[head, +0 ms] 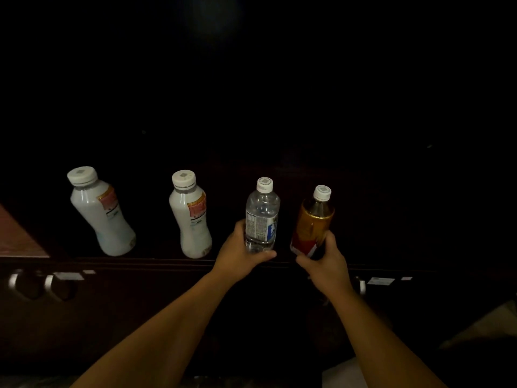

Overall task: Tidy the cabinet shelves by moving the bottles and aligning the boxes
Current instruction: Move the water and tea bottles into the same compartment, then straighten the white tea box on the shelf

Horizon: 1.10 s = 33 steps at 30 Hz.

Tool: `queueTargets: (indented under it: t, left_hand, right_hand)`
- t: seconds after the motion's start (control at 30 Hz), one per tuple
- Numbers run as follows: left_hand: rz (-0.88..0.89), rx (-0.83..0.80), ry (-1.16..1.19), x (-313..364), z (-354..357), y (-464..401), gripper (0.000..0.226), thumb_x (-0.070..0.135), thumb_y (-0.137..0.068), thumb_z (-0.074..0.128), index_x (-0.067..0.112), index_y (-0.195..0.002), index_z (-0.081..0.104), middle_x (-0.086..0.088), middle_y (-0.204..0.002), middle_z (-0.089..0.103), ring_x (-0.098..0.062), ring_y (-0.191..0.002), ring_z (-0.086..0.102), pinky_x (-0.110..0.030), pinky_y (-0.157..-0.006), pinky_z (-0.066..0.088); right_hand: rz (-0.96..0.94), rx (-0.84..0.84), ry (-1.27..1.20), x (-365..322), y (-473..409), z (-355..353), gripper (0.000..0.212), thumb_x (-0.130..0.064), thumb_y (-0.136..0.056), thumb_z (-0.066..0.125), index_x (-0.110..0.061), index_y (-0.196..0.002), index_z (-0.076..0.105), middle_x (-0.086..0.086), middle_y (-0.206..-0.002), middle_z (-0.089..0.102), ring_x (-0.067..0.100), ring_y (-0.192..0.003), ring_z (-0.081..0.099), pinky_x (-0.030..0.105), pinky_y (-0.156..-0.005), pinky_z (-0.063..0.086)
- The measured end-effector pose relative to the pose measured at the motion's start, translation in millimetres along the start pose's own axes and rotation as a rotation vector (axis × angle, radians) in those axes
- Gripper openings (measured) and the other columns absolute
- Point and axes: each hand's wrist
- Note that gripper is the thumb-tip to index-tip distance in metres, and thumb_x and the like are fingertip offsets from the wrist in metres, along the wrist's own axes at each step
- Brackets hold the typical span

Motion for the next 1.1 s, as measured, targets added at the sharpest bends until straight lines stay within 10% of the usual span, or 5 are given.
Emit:
queueTargets:
  t: [0.23,0.43,0.57,1.1]
  left_hand:
    - [-0.019,-0.125,-0.209,16,-32,10,0.077,0.04,-0.075,0.085,0.026,-0.139,0.046,0.01,-0.127,0.063,-0.005,-0.107,0.061,-0.024,-0.093,0.049]
    - [0.005,-0.033,-0.325,33,-63,58,0.036,0.042,-0.085,0.077,0.026,-0.114,0.065,0.013,-0.105,0.066,0.0,-0.088,0.065,-0.018,-0.077,0.053]
    - [0.061,0.003,-0.377,38,-91,93,0.023,0.039,-0.087,0.074,0.028,-0.106,0.069,0.017,-0.094,0.067,0.003,-0.082,0.065,-0.014,-0.072,0.05]
    - [0.042,0.302,-0.758,-100,-395,209,0.004,0.039,-0.09,0.065,0.037,-0.088,0.062,0.017,-0.089,0.06,-0.003,-0.077,0.061,-0.023,-0.062,0.047]
  right_hand:
    - [-0.004,-0.028,0.075,-19,2,-20,0.056,-0.048,-0.072,0.083,-0.046,-0.115,0.047,-0.032,-0.093,0.05,-0.013,-0.078,0.048,0.005,-0.049,0.04]
    - [-0.05,0.116,0.219,-26,22,-17,0.05,-0.036,-0.081,0.078,-0.021,-0.123,0.055,-0.01,-0.106,0.055,0.006,-0.084,0.055,0.019,-0.059,0.038]
    - [-0.124,0.07,0.237,-48,50,3,0.016,-0.033,-0.087,0.072,-0.023,-0.095,0.062,-0.007,-0.092,0.065,0.01,-0.08,0.062,0.027,-0.062,0.049]
    - [-0.562,-0.174,0.552,-227,150,264,0.011,-0.031,-0.091,0.061,-0.022,-0.085,0.056,-0.007,-0.079,0.053,0.014,-0.072,0.049,0.029,-0.057,0.036]
Point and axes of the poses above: each hand's wrist, its own y-axis away from the middle knuckle, its own z-axis out of the palm, x = y × z
